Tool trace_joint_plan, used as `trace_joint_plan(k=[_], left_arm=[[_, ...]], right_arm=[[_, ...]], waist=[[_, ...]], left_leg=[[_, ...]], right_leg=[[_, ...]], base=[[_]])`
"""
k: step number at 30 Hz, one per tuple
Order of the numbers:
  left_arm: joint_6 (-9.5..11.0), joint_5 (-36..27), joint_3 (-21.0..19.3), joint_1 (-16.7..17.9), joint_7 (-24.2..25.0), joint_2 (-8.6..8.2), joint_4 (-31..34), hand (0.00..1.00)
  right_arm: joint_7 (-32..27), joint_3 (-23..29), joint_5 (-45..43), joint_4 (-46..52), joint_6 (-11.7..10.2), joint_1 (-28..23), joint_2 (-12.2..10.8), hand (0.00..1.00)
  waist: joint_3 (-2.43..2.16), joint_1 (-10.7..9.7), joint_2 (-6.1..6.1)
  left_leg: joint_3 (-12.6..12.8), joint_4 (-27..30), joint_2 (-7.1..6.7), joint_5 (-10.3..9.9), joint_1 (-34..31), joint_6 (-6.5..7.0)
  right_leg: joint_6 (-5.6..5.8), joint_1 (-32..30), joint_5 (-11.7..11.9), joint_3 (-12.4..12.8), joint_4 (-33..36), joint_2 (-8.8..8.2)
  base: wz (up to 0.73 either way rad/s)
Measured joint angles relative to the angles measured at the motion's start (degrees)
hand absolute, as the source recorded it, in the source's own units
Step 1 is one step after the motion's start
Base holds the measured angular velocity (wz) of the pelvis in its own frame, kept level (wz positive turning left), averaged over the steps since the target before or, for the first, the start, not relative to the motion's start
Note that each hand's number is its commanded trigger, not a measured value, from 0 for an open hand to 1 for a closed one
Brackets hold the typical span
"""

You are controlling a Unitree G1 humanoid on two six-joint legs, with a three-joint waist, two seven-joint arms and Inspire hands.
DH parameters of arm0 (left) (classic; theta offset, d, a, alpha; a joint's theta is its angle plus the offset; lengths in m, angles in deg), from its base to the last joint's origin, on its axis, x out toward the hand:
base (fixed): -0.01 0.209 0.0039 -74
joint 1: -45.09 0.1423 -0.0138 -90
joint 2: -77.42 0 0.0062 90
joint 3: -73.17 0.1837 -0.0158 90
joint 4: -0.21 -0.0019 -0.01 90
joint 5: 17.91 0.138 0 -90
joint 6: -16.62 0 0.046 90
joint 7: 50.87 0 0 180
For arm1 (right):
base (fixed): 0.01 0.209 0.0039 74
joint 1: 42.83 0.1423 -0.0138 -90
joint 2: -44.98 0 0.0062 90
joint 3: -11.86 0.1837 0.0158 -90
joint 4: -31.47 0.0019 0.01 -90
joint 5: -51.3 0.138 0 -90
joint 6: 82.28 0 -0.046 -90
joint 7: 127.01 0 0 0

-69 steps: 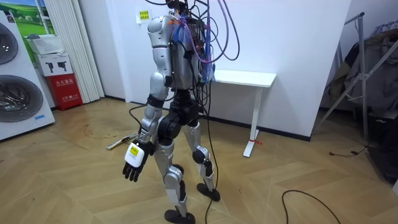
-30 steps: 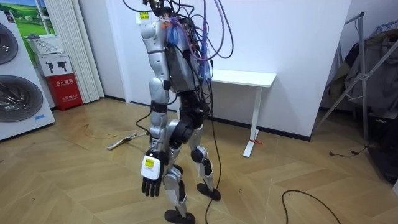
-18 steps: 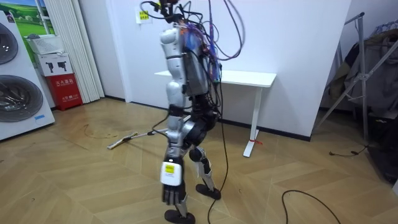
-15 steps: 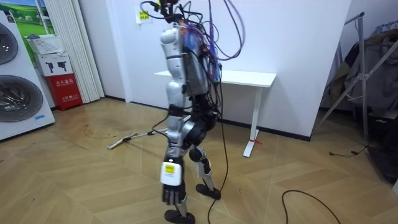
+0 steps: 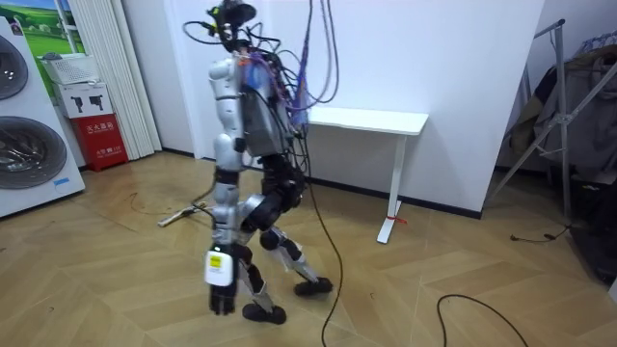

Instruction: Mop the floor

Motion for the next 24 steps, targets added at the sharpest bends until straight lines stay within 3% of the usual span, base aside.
trace_joint_plan(k=[1,3,4,5,6,8,9,11,12,13,14,15,17,19,20,21,22,24], left_arm=[[0.0,0.0,0.0,-0.1,-0.7,-0.72,0.7,0.0],[0.0,-0.1,0.0,0.3,-1.6,-1.14,1.3,0.0],[-0.1,-0.2,0.0,0.9,-2.3,-1.25,1.3,0.0],[-0.3,-0.2,0.2,1.4,-2.6,-1.32,1.3,0.0],[-0.6,-0.3,0.4,2.3,-2.7,-1.49,1.6,0.0],[-1.2,-1.6,0.2,2.8,-2.7,-1.51,1.4,0.0],[-1.2,-2.1,0.2,3.5,-2.7,-1.48,1.3,0.0],[-1.7,-3.2,0.2,4.3,-2.7,-1.55,0.8,0.0],[-1.9,-3.3,0.2,4.9,-2.7,-1.53,0.8,0.0],[-2.3,-3.9,0.3,4.9,-2.8,-1.26,0.8,0.0],[-2.2,-4.4,0.3,5.0,-2.8,-1.04,0.8,0.0],[-2.2,-5.8,0.4,5.4,-2.8,-0.55,0.9,0.0],[-2.1,-6.6,0.4,6.3,-2.7,0.12,1.6,0.0],[-1.5,-6.7,0.3,6.6,-2.3,0.85,2.8,0.0],[-1.2,-6.6,0.3,6.6,-2.2,0.99,3.3,0.0],[-0.7,-6.6,0.3,7.6,-1.6,1.32,3.6,0.0],[-0.3,-6.6,0.4,8.0,-0.8,1.55,3.7,0.0],[-0.3,-6.6,0.4,8.3,-0.5,1.62,4.0,0.0]], right_arm=[[-1.3,-0.5,-0.9,0.0,0.0,-1.2,0.0,1.0],[-2.9,-0.4,-3.4,-0.4,0.0,-3.3,-0.4,1.0],[-3.9,-0.3,-5.4,-1.0,0.2,-4.2,-0.7,1.0],[-4.2,-0.3,-6.7,-1.1,0.5,-4.8,-0.7,1.0],[-4.9,-0.2,-8.6,-1.1,0.8,-6.0,-0.9,1.0],[-6.0,0.0,-10.3,-1.1,1.6,-6.0,-1.3,1.0],[-6.3,0.0,-10.7,-1.1,1.9,-5.7,-1.5,1.0],[-6.8,0.0,-12.6,-1.4,2.4,-4.3,-1.6,1.0],[-7.1,0.2,-13.8,-2.1,2.4,-2.9,-1.5,1.0],[-7.4,0.4,-14.8,-2.6,3.1,-1.2,-1.2,1.0],[-7.4,0.4,-14.8,-2.7,3.2,-0.3,-1.0,1.0],[-7.4,0.4,-14.8,-2.6,3.4,1.9,-0.5,1.0],[-7.2,0.3,-14.6,-2.5,3.3,6.7,0.4,1.0],[-6.6,0.3,-12.0,-1.3,2.3,10.9,1.2,1.0],[-6.2,0.3,-11.2,-1.0,2.1,11.2,1.4,1.0],[-5.4,0.3,-9.8,0.0,1.7,11.5,1.5,1.0],[-4.4,0.3,-8.6,0.0,1.5,11.3,1.5,1.0],[-3.5,0.6,-7.0,0.1,1.5,9.5,1.9,1.0]], waist=[[0.1,-0.5,0.9],[0.08,-0.9,1.07],[0.08,-1.4,1.14],[0.23,-1.8,0.9],[-0.25,-1.9,1.24],[-0.26,-1.3,1.19],[0.01,-1.1,0.77],[0.06,-1.1,-0.08],[-0.07,-1.1,-0.32],[0.06,-0.7,-1.19],[0.41,-0.2,-2.18],[0.25,0.4,-3.15],[0.42,0.7,-3.55],[0.85,2.1,-4.34],[0.83,2.6,-4.34],[0.55,3.5,-4.14],[0.2,3.3,-4.47],[0.15,3.3,-4.62]], left_leg=[[0.0,-2.1,-0.25,0.2,1.4,0.29],[0.0,-4.7,-1.08,0.3,3.4,0.35],[-0.3,-5.1,-1.62,0.0,4.3,0.11],[-0.6,-4.9,-1.78,-0.5,4.7,-0.19],[-1.1,-4.1,-1.57,-1.4,5.2,-1.03],[-1.2,-2.1,-0.33,-2.2,5.2,-2.61],[-1.4,0.2,0.54,-2.8,5.1,-3.59],[-1.7,6.2,1.16,-2.8,3.7,-4.09],[-1.8,11.9,1.75,-2.2,2.0,-5.12],[-1.6,17.6,2.41,-0.5,0.1,-7.64],[-1.4,20.2,2.6,0.8,-0.8,-8.72],[-1.1,24.5,2.87,3.0,-2.7,-9.73],[-1.6,24.2,3.73,2.0,-6.3,-8.68],[-2.3,12.2,4.09,1.7,-9.9,-8.63],[-2.7,7.8,4.09,2.2,-10.0,-8.86],[-3.2,2.9,3.94,4.9,-9.4,-7.6],[-2.7,1.8,2.95,5.5,-7.4,-6.61],[-0.7,1.4,2.7,4.2,-4.9,-3.96]], right_leg=[[0.09,-2.8,-0.3,0.2,-4.4,0.31],[-0.38,-6.5,0.7,1.0,-14.0,0.06],[-1.02,-8.6,5.2,1.2,-18.7,-0.29],[-0.89,-8.9,7.9,0.9,-19.6,-0.49],[-2.36,-8.3,8.3,-0.3,-19.8,-0.76],[-3.42,-7.3,7.7,-1.9,-20.0,-0.18],[-4.55,-6.7,7.0,-3.4,-19.3,-0.07],[-5.21,-5.9,4.1,-4.5,-17.0,-0.22],[-5.6,-5.6,1.9,-4.8,-14.6,0.01],[-6.2,-5.5,-0.5,-4.7,-11.9,0.06],[-6.33,-5.4,-1.5,-4.3,-10.6,0.06],[-6.62,-5.3,-3.1,-3.8,-8.6,0.06],[-6.69,-4.8,-5.1,-3.9,-6.6,0.09],[-5.89,-2.9,-6.8,-3.8,-6.5,0.01],[-5.32,-1.9,-7.1,-3.8,-6.9,-0.01],[-4.36,0.5,-8.2,-3.7,-7.9,-0.61],[-2.7,3.4,-9.1,-3.6,-9.6,-1.53],[-1.6,6.4,-9.5,-2.4,-11.7,-2.1]], base=[[0.0],[0.06],[0.17],[0.14],[-0.09],[-0.31],[-0.36],[-0.25],[-0.09],[-0.08],[-0.09],[-0.09],[-0.05],[0.0],[0.05],[0.18],[0.26],[0.35]])
